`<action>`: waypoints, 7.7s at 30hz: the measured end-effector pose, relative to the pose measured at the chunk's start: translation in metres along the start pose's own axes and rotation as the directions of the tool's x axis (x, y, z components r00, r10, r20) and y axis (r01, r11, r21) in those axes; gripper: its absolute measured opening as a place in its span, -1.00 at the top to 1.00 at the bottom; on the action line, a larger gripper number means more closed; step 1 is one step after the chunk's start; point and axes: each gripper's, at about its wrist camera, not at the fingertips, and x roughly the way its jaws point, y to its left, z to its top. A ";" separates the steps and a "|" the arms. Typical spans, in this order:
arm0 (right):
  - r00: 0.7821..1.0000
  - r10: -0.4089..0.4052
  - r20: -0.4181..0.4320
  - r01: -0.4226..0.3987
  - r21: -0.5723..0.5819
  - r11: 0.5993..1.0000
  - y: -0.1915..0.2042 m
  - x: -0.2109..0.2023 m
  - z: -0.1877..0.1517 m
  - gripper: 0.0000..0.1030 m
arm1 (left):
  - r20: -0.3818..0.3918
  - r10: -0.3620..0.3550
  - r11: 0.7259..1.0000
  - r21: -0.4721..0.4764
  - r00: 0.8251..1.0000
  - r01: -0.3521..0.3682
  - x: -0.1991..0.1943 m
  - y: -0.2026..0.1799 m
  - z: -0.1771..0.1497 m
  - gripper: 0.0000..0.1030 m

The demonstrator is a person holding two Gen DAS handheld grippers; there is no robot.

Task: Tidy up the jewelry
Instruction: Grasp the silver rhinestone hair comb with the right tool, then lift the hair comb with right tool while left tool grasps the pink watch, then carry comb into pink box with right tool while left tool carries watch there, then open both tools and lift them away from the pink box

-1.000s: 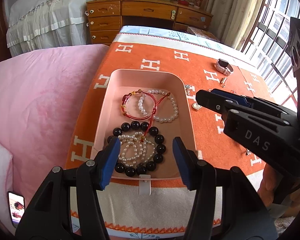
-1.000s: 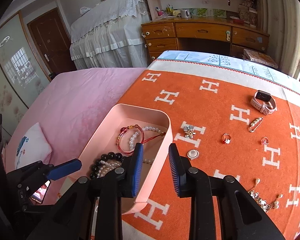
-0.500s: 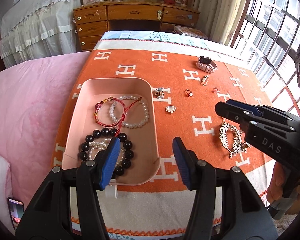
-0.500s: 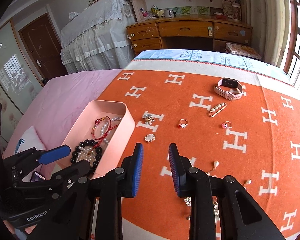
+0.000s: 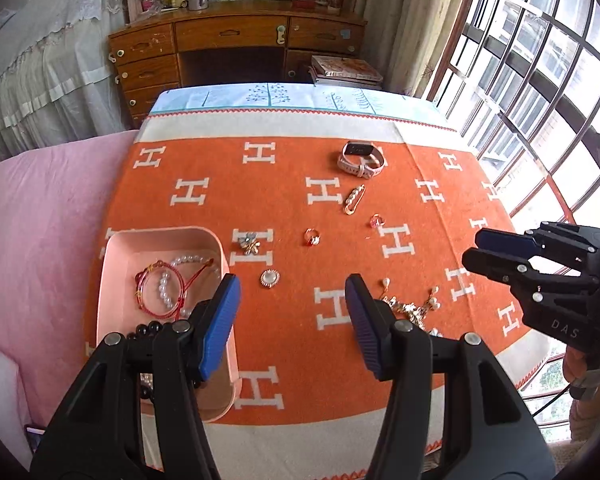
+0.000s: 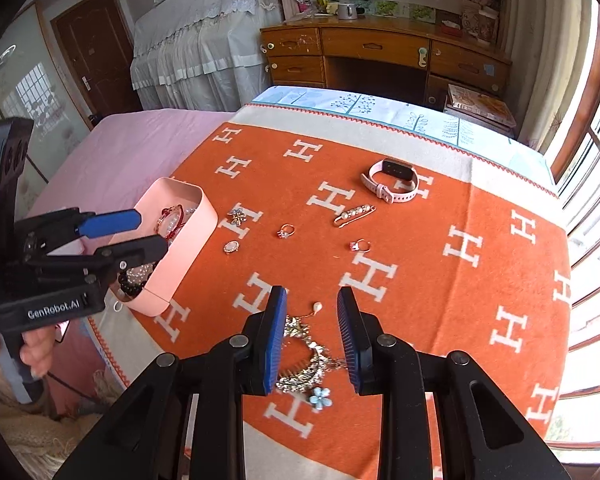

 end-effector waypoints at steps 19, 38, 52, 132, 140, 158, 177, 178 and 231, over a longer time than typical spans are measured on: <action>0.971 0.093 -0.219 -0.139 -0.207 0.968 0.003 0.074 -0.024 0.38 | -0.141 -0.032 0.999 -0.005 0.989 0.032 0.065 -0.022 0.055 0.00; 0.976 0.028 -0.218 -0.104 -0.344 0.933 0.014 0.112 -0.043 0.75 | -0.202 -0.023 1.000 -0.001 0.979 0.023 0.098 -0.024 0.052 0.00; 1.000 -0.001 -0.024 0.000 -0.017 1.000 -0.062 0.044 0.002 0.83 | -0.175 -0.051 0.999 -0.024 0.983 0.048 0.102 -0.051 0.099 0.00; 0.910 0.396 0.125 -0.406 0.062 0.912 0.159 0.065 0.069 0.83 | -0.052 0.191 0.904 -0.379 0.980 -0.196 0.026 0.152 -0.101 0.94; 0.935 0.350 0.054 -0.354 0.125 0.927 0.175 0.126 0.075 0.83 | 0.003 0.186 0.910 -0.377 0.983 -0.171 0.030 0.155 -0.106 0.92; 0.985 0.174 -0.013 -0.172 0.092 0.981 0.197 0.184 0.077 0.82 | 0.077 0.137 0.939 -0.327 0.988 -0.105 0.016 0.151 -0.112 0.03; 0.988 0.126 0.090 -0.133 0.079 0.988 0.195 0.155 0.055 0.31 | 0.052 0.118 0.932 -0.350 0.992 -0.093 0.021 0.152 -0.116 -0.07; 0.988 0.124 0.094 -0.132 0.080 0.988 0.194 0.154 0.054 0.31 | 0.046 0.120 0.931 -0.352 0.992 -0.096 0.022 0.152 -0.116 -0.07; 0.953 -0.046 0.301 -0.046 0.290 0.956 -0.061 -0.022 -0.063 0.04 | 0.268 0.070 0.996 0.030 0.961 -0.081 -0.024 -0.085 -0.023 -0.07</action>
